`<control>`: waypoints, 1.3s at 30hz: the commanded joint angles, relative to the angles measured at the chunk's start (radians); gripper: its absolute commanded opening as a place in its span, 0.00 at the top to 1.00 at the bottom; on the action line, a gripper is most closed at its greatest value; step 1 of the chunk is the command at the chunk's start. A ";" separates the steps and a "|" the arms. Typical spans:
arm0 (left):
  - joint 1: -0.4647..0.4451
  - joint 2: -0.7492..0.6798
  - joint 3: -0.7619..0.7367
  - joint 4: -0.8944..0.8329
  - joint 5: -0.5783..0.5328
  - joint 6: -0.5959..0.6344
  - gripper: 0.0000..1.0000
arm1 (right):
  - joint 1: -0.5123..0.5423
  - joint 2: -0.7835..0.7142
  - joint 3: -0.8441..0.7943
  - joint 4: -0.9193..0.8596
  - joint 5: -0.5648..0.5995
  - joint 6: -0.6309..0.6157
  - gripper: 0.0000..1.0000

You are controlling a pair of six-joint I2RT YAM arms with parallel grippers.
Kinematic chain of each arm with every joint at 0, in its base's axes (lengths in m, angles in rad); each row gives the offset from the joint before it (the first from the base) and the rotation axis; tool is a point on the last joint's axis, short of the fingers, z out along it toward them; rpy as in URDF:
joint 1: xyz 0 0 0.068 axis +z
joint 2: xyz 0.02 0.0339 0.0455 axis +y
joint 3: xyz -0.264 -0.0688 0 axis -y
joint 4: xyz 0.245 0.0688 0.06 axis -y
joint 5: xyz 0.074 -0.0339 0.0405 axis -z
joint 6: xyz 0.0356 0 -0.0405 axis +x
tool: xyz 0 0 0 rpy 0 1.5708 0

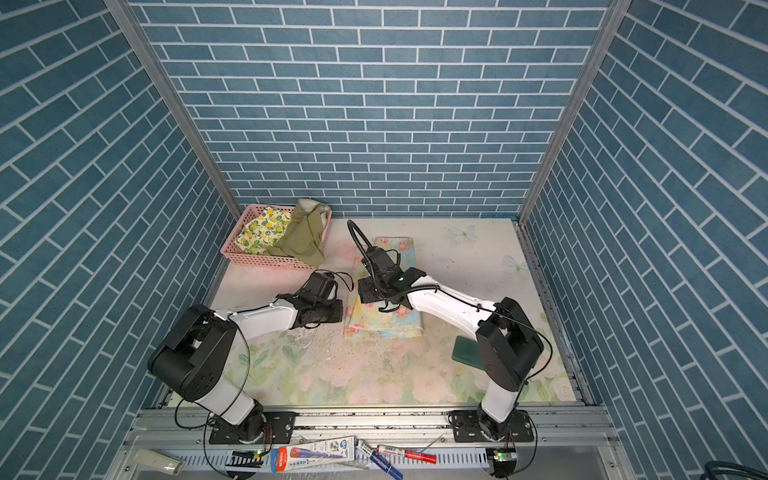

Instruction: Fold and stack the skirts

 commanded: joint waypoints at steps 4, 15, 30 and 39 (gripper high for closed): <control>-0.053 0.067 0.024 0.020 0.000 -0.007 0.82 | -0.137 -0.158 -0.100 0.008 0.049 0.044 0.34; -0.291 0.157 0.104 0.016 -0.058 -0.064 0.89 | -0.406 -0.368 -0.224 -0.026 -0.004 0.046 0.32; -0.386 0.442 0.539 0.004 0.016 -0.060 0.54 | -0.503 -0.440 -0.318 -0.093 -0.026 -0.034 0.28; -0.379 0.264 0.425 -0.070 -0.008 -0.004 0.26 | -0.542 -0.434 -0.321 -0.094 -0.033 -0.061 0.27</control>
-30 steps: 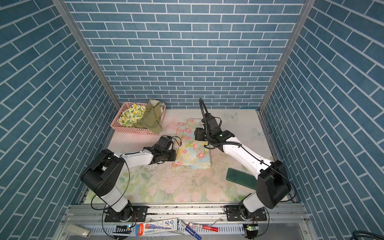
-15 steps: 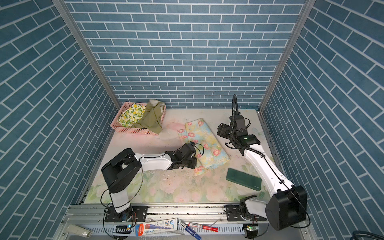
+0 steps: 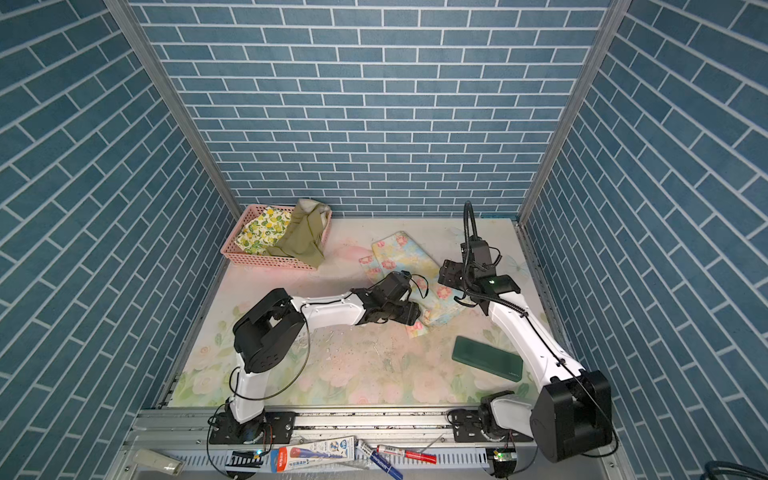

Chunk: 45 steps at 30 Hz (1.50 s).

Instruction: Fold and stack the skirts

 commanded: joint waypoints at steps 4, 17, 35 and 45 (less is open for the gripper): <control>0.070 -0.199 -0.148 -0.098 -0.061 0.043 0.24 | 0.009 0.051 -0.008 0.018 -0.046 -0.068 0.27; 0.325 -0.338 -0.180 -0.142 -0.029 0.031 0.28 | 0.262 0.478 0.247 0.103 0.042 -0.214 0.33; 0.450 -0.609 -0.337 -0.158 -0.067 0.071 0.28 | 0.323 0.993 0.753 0.083 0.085 -0.299 0.43; 0.471 -0.537 -0.375 -0.067 -0.023 0.057 0.28 | 0.350 1.110 0.869 0.036 0.136 -0.318 0.46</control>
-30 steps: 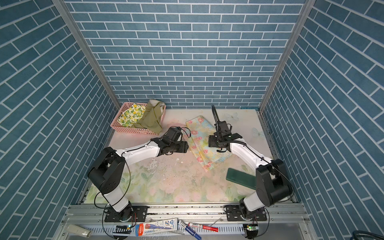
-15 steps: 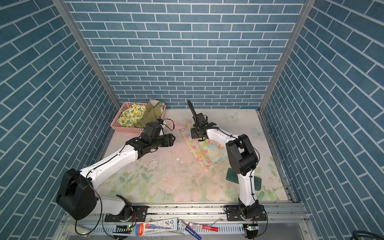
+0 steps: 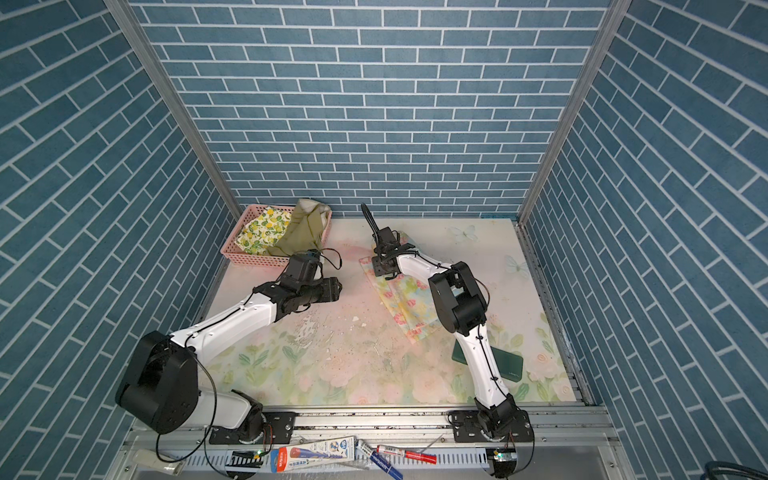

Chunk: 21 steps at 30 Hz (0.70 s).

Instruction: Fold and stack the skirts

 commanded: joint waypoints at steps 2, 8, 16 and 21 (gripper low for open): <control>0.014 0.010 -0.010 0.048 0.021 -0.003 0.28 | 0.009 0.046 0.088 -0.066 0.074 -0.032 0.62; 0.022 0.009 -0.005 0.054 0.025 -0.002 0.28 | 0.001 -0.019 0.070 -0.058 0.098 -0.033 1.00; 0.024 0.034 0.003 0.069 0.036 -0.002 0.28 | -0.086 -0.186 -0.072 0.017 -0.149 0.039 1.00; 0.025 0.053 0.012 0.081 0.047 -0.002 0.28 | -0.160 -0.242 -0.180 0.082 -0.318 0.106 1.00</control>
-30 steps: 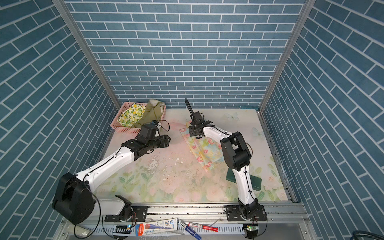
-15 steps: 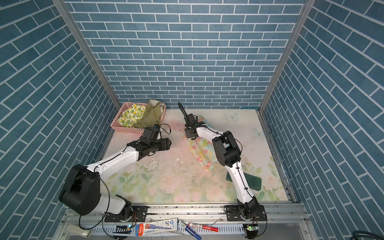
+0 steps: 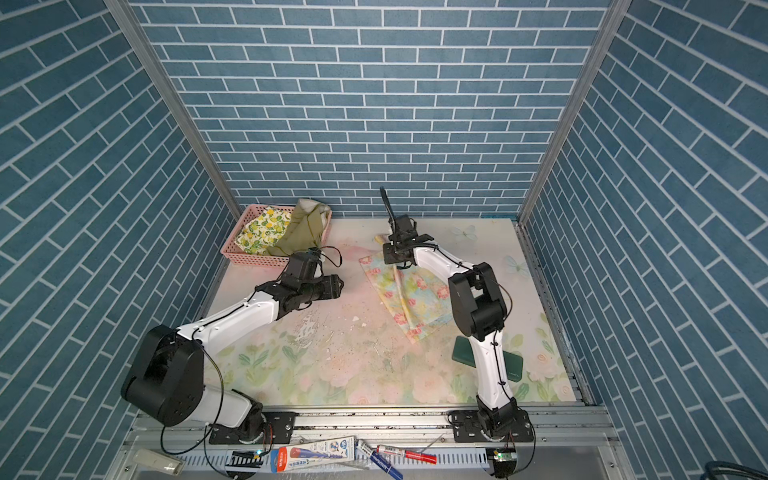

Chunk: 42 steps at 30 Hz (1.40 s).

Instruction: Fold and stack the skirts

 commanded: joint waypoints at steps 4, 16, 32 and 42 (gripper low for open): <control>0.006 0.040 0.022 0.026 0.022 -0.008 0.29 | -0.069 -0.012 -0.078 0.062 -0.199 0.094 1.00; 0.007 0.072 0.033 0.033 0.025 -0.011 0.29 | -0.118 0.031 -0.054 0.073 -0.267 0.161 1.00; 0.008 0.083 0.030 0.037 0.027 -0.010 0.29 | -0.262 0.027 -0.097 0.073 -0.291 0.174 1.00; 0.007 0.087 0.033 0.038 0.031 -0.013 0.29 | -0.257 -0.009 -0.111 0.083 -0.291 0.168 1.00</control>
